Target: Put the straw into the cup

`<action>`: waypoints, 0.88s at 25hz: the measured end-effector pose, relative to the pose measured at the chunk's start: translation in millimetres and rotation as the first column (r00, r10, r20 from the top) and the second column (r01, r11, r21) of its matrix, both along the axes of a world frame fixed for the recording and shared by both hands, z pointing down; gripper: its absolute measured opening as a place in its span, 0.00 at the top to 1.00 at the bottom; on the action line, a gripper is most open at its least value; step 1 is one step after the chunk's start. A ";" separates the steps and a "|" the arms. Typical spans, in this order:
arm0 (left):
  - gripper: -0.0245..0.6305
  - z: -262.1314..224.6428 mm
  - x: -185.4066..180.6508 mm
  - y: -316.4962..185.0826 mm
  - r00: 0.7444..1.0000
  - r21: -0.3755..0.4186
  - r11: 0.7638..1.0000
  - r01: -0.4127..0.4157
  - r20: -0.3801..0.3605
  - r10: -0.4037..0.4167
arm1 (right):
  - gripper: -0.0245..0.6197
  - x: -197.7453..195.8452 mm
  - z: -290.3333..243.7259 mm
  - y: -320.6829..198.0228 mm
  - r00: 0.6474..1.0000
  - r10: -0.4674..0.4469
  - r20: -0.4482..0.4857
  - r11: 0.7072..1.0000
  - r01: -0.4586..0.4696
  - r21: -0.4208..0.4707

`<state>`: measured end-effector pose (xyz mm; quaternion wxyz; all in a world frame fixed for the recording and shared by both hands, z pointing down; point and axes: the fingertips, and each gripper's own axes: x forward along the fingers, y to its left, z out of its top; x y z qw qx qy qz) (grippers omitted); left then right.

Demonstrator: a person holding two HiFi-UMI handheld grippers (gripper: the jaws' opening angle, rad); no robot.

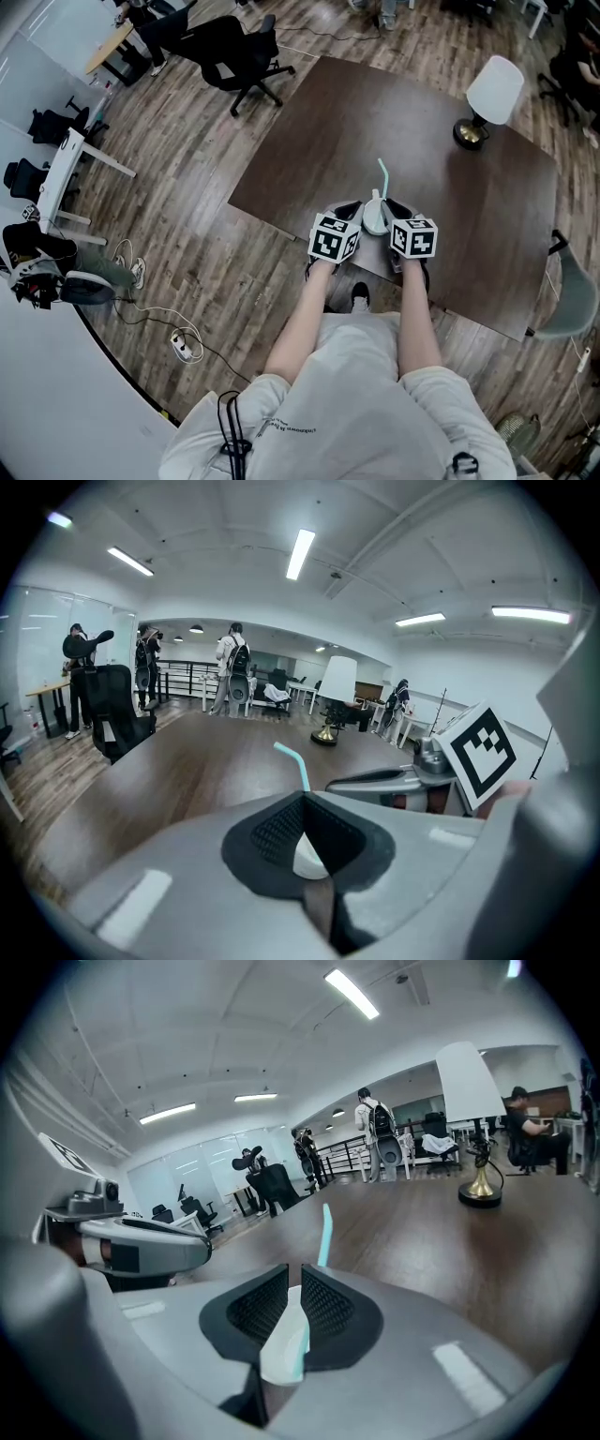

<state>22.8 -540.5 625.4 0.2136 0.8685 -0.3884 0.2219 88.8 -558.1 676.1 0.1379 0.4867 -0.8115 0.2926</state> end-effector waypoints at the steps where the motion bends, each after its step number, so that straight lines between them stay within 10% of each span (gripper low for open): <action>1: 0.96 0.7 -2.3 1.4 1.000 -0.003 1.000 -0.006 0.001 0.006 | 0.85 0.8 0.7 2.7 1.000 0.014 0.004 1.000 -0.014 -0.003; 22: 0.96 -6.0 -14.5 66.2 0.978 -0.010 0.978 -0.210 0.007 0.210 | 0.88 12.7 -28.2 82.9 0.957 0.284 0.058 0.957 -0.286 0.046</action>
